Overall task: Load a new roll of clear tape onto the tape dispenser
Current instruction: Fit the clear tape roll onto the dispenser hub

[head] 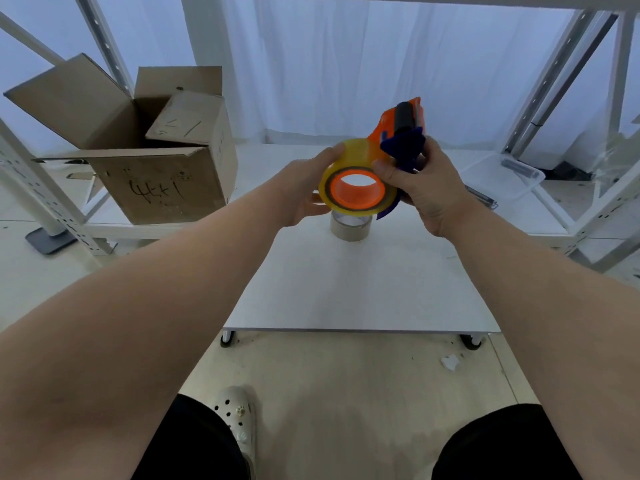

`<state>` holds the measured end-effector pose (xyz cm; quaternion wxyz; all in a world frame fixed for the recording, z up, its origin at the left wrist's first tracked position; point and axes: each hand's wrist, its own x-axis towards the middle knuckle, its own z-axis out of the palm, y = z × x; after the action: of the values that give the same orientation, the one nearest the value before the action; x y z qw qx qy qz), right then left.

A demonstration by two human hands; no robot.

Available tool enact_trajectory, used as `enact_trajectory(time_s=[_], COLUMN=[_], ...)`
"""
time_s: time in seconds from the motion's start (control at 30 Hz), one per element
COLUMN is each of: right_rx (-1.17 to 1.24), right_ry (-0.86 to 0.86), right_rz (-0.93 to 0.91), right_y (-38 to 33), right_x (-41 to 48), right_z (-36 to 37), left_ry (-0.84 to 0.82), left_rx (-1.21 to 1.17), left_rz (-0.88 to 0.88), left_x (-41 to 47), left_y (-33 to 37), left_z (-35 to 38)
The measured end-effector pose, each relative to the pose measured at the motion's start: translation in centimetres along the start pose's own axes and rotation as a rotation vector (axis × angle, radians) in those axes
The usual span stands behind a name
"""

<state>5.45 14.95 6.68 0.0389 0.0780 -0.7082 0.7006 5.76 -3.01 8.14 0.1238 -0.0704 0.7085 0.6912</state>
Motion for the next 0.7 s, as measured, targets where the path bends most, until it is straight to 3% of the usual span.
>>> enact_trajectory(time_s=[0.17,0.33,0.47,0.57,0.7], right_rx=[-0.182,-0.187,0.026,0.244,0.299], right_ry=[0.07,0.101,0.069,0.028,0.036], right_rz=[-0.135,-0.163,-0.103,-0.031,0.039], right_y=[-0.4,-1.1,-1.3,-1.6,-1.2], right_x=[0.0,0.1,0.3,0.5,0.3], right_z=[1.6,2.6,1.9,1.3,0.8], left_ry=[0.092,0.098,0.085,-0.042,-0.043], left_rx=[0.059,0.172,-0.033,-0.224,-0.206], left_rz=[0.027,0.034,0.081,0.011,-0.026], left_x=[0.4,0.5,0.4,0.3,0.2], left_y=[0.2,0.2,-0.1,-0.1,-0.2], left_z=[0.4,0.1,-0.7,-1.2,-0.8])
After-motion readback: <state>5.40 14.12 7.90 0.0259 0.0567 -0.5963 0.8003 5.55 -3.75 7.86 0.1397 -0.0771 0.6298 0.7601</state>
